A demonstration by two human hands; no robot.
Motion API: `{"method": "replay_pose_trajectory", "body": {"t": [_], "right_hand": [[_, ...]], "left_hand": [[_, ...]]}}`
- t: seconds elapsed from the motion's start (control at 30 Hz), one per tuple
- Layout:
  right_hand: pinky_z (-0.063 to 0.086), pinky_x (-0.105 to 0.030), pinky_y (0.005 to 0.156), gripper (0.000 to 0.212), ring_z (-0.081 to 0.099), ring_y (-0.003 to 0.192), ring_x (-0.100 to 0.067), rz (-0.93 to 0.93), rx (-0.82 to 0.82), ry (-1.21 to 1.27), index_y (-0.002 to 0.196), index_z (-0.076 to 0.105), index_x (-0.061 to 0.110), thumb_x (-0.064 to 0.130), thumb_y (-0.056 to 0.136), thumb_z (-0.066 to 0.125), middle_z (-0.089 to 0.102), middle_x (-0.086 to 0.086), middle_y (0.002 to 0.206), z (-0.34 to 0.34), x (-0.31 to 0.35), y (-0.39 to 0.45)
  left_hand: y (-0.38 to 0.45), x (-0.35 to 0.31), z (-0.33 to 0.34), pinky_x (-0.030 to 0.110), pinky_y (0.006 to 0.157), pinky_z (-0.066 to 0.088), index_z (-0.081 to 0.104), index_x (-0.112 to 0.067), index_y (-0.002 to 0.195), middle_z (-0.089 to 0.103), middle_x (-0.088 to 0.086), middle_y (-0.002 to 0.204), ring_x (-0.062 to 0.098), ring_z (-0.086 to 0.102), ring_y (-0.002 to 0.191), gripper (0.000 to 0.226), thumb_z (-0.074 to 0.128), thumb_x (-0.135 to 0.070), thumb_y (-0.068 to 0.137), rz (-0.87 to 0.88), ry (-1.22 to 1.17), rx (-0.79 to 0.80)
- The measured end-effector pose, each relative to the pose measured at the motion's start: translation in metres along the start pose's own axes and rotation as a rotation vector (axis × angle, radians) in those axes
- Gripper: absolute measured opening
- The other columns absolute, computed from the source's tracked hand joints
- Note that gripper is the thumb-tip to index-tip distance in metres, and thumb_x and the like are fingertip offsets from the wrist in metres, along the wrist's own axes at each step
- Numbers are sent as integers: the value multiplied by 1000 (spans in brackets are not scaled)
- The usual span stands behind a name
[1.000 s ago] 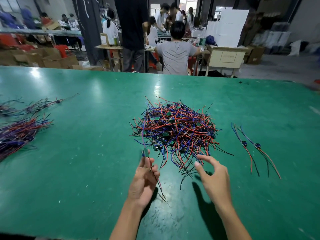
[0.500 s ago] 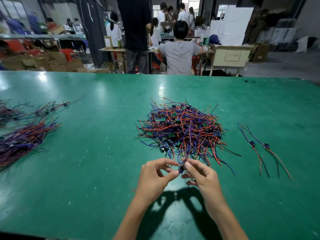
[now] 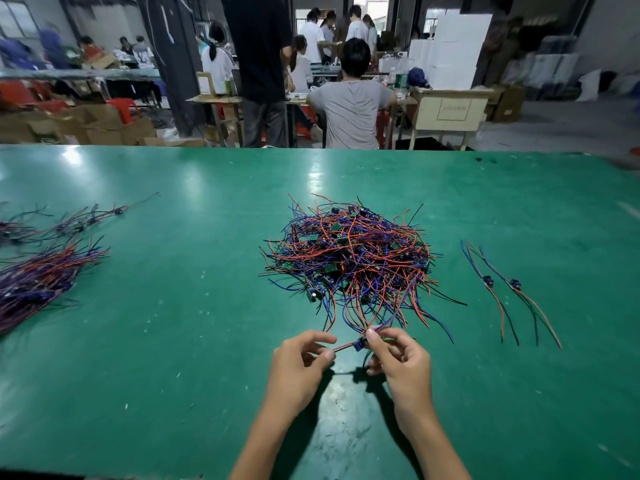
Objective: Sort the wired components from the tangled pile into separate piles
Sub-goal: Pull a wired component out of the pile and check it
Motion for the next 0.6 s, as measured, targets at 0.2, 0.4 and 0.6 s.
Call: {"method": "replay_pose_trajectory", "body": {"t": [0.2, 0.4, 0.6], "right_hand": [[48, -24, 46, 7, 47, 46, -11, -20, -45, 57, 95, 67, 8, 8, 91, 73, 71, -10, 68, 1, 2, -1], [50, -23, 47, 6, 52, 49, -8, 8, -119, 158, 97, 64, 10, 15, 97, 65, 74, -8, 75, 0, 6, -1], [44, -16, 48, 12, 49, 49, -7, 33, -136, 193, 94, 62, 7, 18, 96, 67, 72, -9, 74, -2, 6, -2]], "left_hand": [[5, 10, -12, 34, 81, 56, 77, -32, 83, 77, -14, 81, 6, 72, 83, 25, 79, -8, 84, -33, -71, -138], [-4, 4, -5, 28, 78, 16, 70, -53, 89, 66, -40, 79, -12, 61, 78, 19, 75, -35, 84, -78, 127, -296], [-8, 7, -14, 28, 74, 15, 69, -48, 93, 69, -35, 76, -15, 62, 78, 24, 78, -27, 84, -24, 169, -294]]}}
Point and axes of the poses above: each hand's wrist, its own y-axis towards the middle knuckle, its own z-axis out of the palm, x = y × z, the point moved 2 cm from there along y, towards the middle knuckle
